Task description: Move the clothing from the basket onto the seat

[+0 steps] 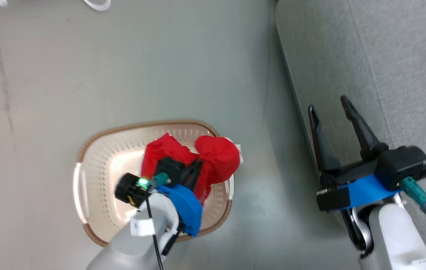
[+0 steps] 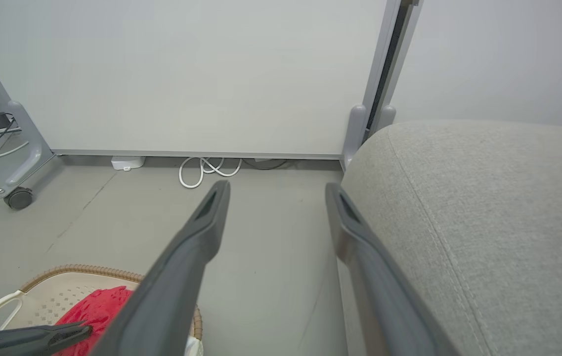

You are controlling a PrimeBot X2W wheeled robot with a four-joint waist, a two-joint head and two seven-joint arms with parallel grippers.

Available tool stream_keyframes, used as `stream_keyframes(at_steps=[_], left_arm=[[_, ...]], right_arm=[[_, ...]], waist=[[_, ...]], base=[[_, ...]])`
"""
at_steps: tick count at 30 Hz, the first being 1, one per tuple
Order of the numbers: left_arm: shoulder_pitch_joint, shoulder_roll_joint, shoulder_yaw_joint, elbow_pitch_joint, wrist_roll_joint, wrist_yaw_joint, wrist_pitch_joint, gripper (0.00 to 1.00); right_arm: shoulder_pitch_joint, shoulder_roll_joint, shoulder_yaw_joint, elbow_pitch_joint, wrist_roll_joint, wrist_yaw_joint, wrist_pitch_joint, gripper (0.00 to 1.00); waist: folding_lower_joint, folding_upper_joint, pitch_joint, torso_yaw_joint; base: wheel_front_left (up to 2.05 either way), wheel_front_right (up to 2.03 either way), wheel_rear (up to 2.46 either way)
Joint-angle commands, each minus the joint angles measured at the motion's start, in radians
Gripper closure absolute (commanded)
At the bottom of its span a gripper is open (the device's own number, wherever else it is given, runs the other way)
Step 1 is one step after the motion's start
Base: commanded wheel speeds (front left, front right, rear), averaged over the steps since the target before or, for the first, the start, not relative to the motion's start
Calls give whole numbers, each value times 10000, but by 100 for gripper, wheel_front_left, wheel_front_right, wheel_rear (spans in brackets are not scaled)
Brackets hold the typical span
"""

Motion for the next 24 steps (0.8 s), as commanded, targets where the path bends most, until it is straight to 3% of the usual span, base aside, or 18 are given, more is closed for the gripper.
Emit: stream_keyframes(at_steps=[1, 13, 24], left_arm=[[267, -53, -16, -367, -74, -70, -39, 100], [1169, -57, -202, -2465, -162, -76, -46, 100], [263, -63, -959, -3531, -649, -54, -46, 100]], right_arm=[[308, -4, -34, 22, -27, 1, 118, 0], [2085, -7, -201, 137, -60, 1, 977, 0], [2985, -3, -270, 90, 239, 1, 1274, 0]], waist=[[2, 0, -1340, 496], [2, 0, -4132, 1176], [2, 0, -5325, 1808]], base=[[0, 0, 0], [0, 0, 0], [0, 0, 0]])
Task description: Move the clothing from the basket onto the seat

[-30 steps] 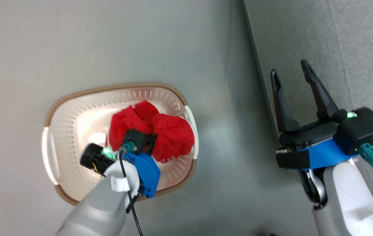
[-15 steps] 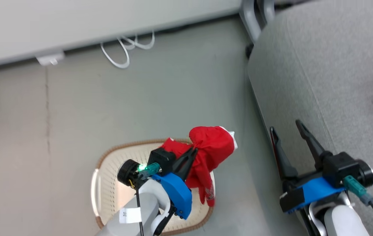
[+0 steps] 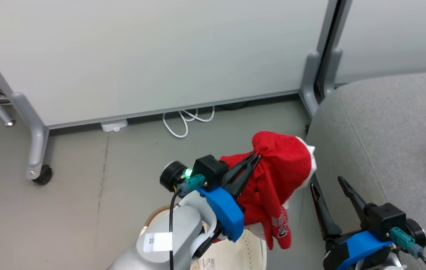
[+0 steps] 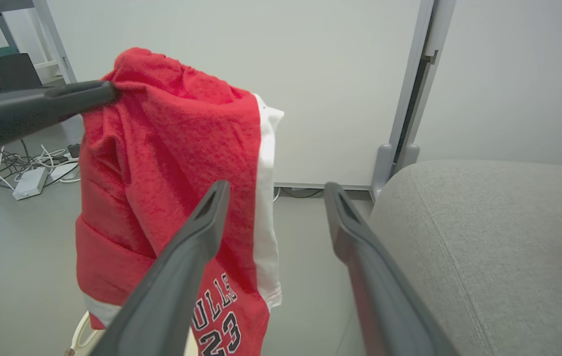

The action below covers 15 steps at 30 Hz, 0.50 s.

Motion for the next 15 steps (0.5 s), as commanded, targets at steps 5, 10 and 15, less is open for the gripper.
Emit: stream_keyframes(at_steps=[5, 10, 15], left_arm=[[-770, 4, -430, -143, -411, -22, -46, 100], [-1094, 2, -741, -156, -714, -22, -46, 100], [-1146, 3, -899, -63, -803, -22, -46, 100]], right_arm=[[249, -3, 30, -18, 142, 1, 30, 0], [323, -3, 88, 49, 203, 1, 26, 0], [296, -3, 121, 117, 256, 1, -22, 0]], waist=[[3, -1, -383, 446], [3, -1, -456, 561], [3, -1, -462, 584]], base=[[0, 0, 0], [0, 0, 0], [0, 0, 0]])
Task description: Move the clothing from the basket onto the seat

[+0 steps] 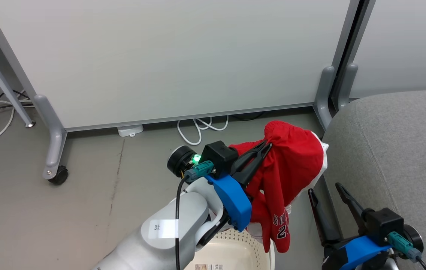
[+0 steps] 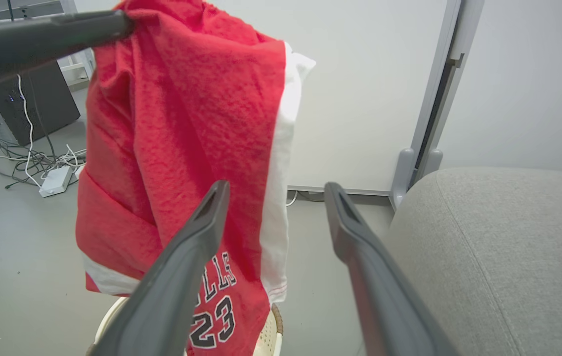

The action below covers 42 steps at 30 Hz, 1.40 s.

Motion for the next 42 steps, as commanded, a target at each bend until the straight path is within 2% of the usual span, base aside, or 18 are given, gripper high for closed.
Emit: stream_keyframes(at_steps=[1, 10, 18, 22, 29, 35, 36, 37, 38, 42], left_arm=[[-103, -1, -16, 50, -20, -22, -46, 100], [-219, -1, -150, 101, -61, -23, -47, 100], [-215, 0, -347, -12, -107, -23, -47, 100], [-250, -2, -464, -38, -153, -23, -47, 100], [-288, -2, -574, 20, -172, -23, -47, 100], [-284, -2, -595, 113, -223, -23, -47, 100], [-284, -2, -594, 129, -230, -23, -47, 100], [-282, -2, -594, 136, -235, -23, -47, 100], [-281, -2, -594, 149, -237, -23, -47, 100], [-248, -2, -603, 163, -253, -23, -47, 100]], right_arm=[[77, -5, 15, 52, 58, 1, -32, 0], [-442, -6, 197, 487, -105, 1, 167, 0], [-1245, -247, 346, 1464, 124, 1, 242, 0], [-1592, -492, 799, 1843, 456, 1, 219, 0], [-2342, -1067, 2464, 2420, 1449, 1, 23, 0], [-2756, -1062, 3173, 2857, 1853, 1, -262, 0], [-2805, -1043, 3236, 2951, 1892, 1, -301, 22], [-2850, -1015, 3291, 3054, 1925, 1, -352, 69], [-2902, -983, 3327, 3142, 1920, 1, -392, 100], [-3014, -904, 3469, 3387, 1956, 1, -558, 100]], waist=[[0, -1, 4, -3], [0, -1, 86, -65], [0, -1, 137, 9], [0, -1, 138, 43], [0, -1, 157, 65], [0, -1, 141, -11], [0, -1, 135, -31], [0, -1, 129, -51], [0, -1, 123, -73], [0, -1, 91, -148]], base=[[0, 0, 0], [0, 0, 0], [0, 0, 0], [0, 0, 0], [0, 0, 0], [0, 0, 0], [0, 0, 0], [0, 0, 0], [0, 0, 0], [0, 0, 0]])
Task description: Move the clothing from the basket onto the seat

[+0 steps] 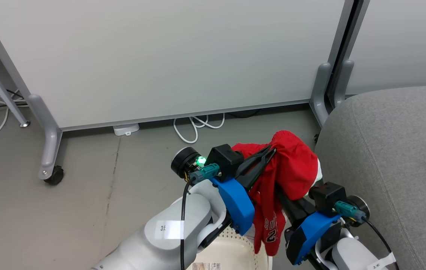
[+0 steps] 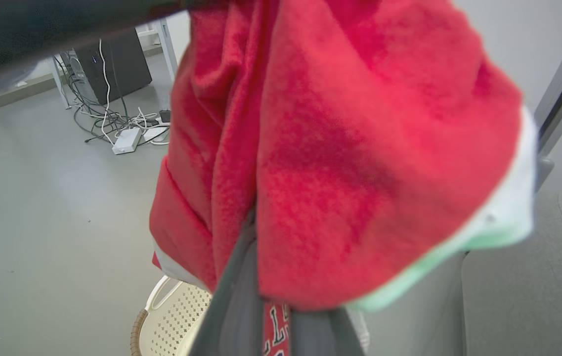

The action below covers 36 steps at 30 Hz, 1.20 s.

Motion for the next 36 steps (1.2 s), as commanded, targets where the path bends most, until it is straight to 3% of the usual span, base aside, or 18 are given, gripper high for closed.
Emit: stream_keyframes(at_steps=[1, 20, 21, 22, 36], left_arm=[[-40, -4, 15, 28, -52, -23, -47, 100], [78, -3, 138, 84, 79, -23, -47, 99], [87, -3, 161, 88, 117, -23, -47, 61], [90, -3, 202, 83, 161, -22, -47, 0], [779, -1, 1166, -59, 898, -6, -46, 0]], right_arm=[[-132, 12, 34, 53, 42, 1, -94, 100], [-265, -125, 82, 317, 89, 1, -311, 100], [-257, -124, 77, 316, 89, 1, -304, 100], [-251, -123, 71, 320, 79, 1, -312, 100], [-202, -147, -135, 201, -37, 1, -349, 100]], waist=[[-1, -1, -13, -23], [-1, -1, -125, -200], [-1, -1, -123, -203], [-1, -1, -119, -204], [-1, -1, -59, -173]], base=[[0, 0, 0], [0, 0, 0], [0, 0, 0], [0, 0, 0], [0, 0, 0]])
